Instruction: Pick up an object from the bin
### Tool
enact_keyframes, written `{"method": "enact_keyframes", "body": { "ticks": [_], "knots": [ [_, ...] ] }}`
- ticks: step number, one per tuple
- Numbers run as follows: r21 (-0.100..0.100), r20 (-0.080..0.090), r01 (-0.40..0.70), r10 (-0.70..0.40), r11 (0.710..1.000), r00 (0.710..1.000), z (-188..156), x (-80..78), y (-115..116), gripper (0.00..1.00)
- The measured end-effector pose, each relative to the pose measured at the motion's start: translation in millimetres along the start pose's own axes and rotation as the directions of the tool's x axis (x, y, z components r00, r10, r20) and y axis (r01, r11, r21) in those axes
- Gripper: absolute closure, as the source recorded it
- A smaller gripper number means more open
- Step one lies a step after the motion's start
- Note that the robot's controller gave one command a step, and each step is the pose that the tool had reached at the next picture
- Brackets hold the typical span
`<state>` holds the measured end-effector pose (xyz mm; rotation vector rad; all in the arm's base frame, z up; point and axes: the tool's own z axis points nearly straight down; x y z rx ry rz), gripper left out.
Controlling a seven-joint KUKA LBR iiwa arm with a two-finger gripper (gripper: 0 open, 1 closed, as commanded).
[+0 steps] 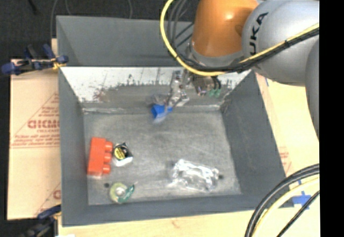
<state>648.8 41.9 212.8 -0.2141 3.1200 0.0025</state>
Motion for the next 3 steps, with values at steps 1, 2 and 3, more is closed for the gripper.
{"method": "enact_keyframes", "body": {
  "ticks": [1,2,3],
  "knots": [
    [-0.002,-0.009,0.000,0.000,1.000,1.000,5,2.0,1,0.00],
    [-0.002,-0.017,0.095,-0.095,0.995,0.995,110,-0.4,53,0.00],
    [0.002,-0.004,0.284,-0.284,0.959,0.959,137,2.6,166,0.00]
  ]
}}
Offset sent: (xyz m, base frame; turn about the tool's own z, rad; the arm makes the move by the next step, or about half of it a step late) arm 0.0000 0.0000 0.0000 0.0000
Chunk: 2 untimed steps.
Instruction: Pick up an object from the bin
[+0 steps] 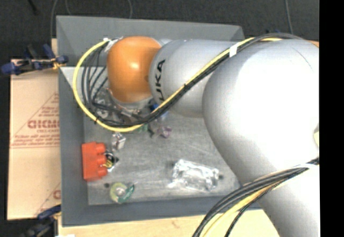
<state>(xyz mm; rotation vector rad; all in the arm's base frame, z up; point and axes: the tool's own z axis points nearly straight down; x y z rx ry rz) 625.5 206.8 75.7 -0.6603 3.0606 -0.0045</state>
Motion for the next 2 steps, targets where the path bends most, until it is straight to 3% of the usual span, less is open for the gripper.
{"method": "enact_keyframes", "body": {
  "ticks": [1,2],
  "knots": [
    [0.001,0.000,0.125,-0.125,0.992,0.992,0.1,3.8,34.9,0.00],
    [0.003,-0.017,0.122,-0.122,0.993,0.992,-2.7,5.4,31.2,1.00]
  ]
}}
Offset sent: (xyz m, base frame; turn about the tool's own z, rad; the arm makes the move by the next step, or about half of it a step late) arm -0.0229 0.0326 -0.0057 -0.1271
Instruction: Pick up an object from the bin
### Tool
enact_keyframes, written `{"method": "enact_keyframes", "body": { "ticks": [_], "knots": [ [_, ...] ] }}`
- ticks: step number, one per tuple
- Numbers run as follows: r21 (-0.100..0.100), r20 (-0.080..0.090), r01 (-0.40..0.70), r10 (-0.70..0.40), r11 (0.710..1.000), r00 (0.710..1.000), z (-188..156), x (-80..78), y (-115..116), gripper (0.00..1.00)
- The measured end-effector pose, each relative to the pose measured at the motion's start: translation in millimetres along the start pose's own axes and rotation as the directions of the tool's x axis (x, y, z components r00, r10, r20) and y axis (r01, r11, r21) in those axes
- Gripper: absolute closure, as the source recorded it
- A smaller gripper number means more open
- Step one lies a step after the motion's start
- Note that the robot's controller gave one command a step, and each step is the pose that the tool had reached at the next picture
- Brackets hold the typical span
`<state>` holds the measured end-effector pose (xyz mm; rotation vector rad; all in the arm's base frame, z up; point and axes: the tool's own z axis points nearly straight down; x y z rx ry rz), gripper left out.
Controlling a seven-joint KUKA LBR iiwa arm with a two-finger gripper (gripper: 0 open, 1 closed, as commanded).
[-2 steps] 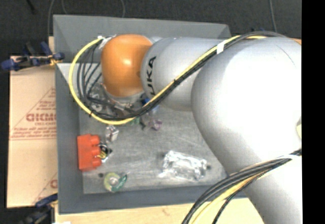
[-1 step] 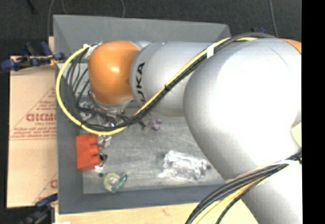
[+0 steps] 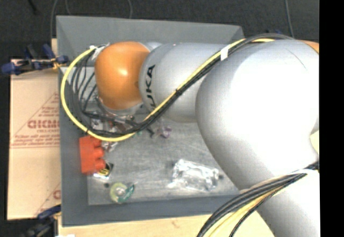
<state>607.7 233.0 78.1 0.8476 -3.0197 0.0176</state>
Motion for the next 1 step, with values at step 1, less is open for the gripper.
{"method": "enact_keyframes", "body": {
  "ticks": [1],
  "knots": [
    [-0.004,0.022,0.002,-0.002,1.000,1.000,-141.0,-14.4,-9.2,1.00]
  ]
}}
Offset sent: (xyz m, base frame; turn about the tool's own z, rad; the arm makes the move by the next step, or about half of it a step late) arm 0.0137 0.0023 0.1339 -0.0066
